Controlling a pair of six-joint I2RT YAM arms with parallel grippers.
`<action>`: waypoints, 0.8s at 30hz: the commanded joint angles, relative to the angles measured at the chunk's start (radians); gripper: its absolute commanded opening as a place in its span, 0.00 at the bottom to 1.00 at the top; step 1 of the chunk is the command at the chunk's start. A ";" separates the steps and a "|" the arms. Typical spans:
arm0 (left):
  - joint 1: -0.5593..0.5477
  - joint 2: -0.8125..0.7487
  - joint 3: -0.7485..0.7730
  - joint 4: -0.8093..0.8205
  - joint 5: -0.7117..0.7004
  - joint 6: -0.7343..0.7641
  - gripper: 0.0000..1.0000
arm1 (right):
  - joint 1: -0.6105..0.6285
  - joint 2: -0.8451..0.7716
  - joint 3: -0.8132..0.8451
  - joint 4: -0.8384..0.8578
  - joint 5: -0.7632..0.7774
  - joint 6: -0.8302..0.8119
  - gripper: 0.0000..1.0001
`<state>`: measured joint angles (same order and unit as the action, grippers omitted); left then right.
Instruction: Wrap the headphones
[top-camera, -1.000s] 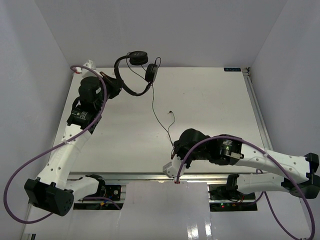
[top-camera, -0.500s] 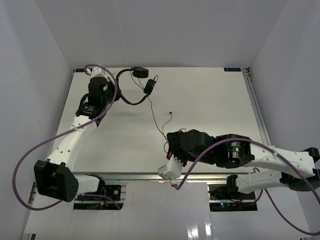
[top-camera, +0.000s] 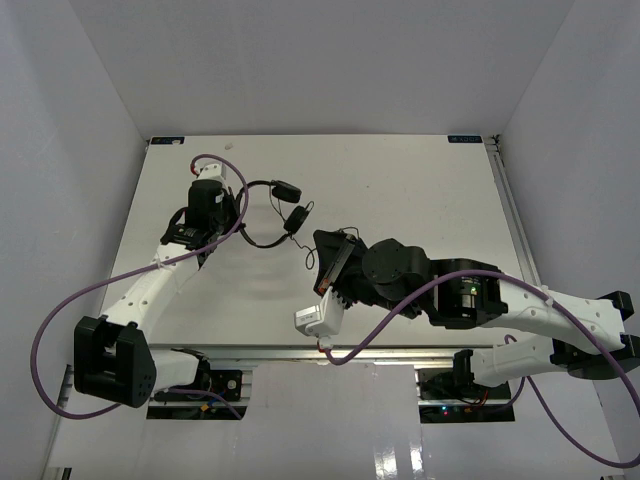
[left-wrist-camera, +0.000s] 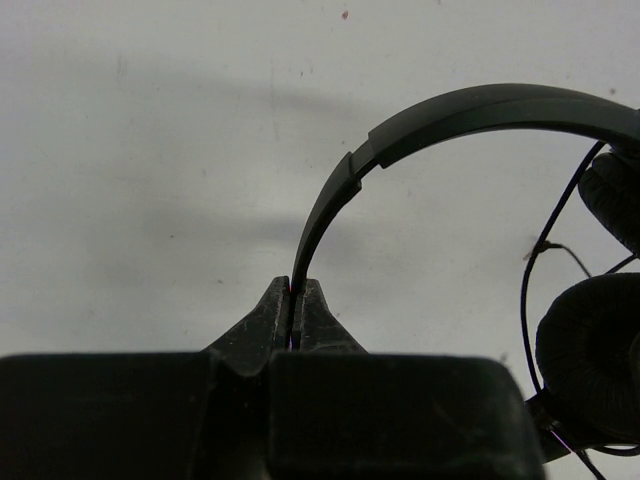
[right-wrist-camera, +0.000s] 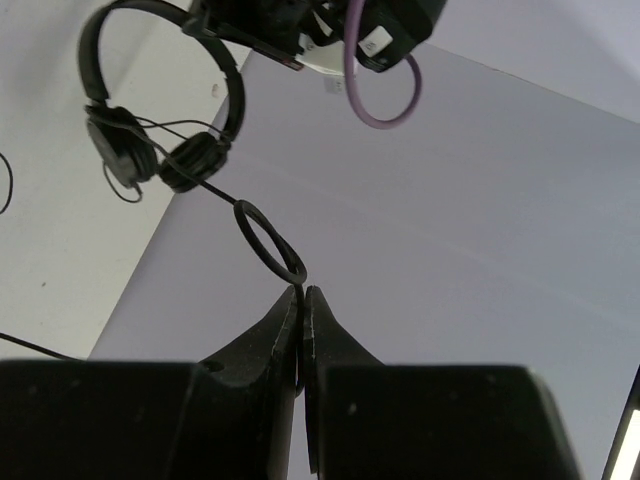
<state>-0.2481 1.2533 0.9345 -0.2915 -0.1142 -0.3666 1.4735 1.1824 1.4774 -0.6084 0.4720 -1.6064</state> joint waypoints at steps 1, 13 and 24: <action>0.001 -0.070 -0.038 0.029 0.059 0.062 0.00 | -0.015 0.023 0.065 0.120 0.040 -0.037 0.08; -0.019 -0.222 -0.128 -0.011 0.255 0.211 0.00 | -0.306 0.104 0.092 0.216 -0.159 0.014 0.08; -0.066 -0.289 -0.166 -0.059 0.375 0.236 0.00 | -0.458 0.264 0.207 0.248 -0.313 0.178 0.08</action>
<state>-0.2928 0.9998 0.7735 -0.3531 0.1827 -0.1324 1.0469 1.4157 1.6143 -0.4327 0.2350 -1.5235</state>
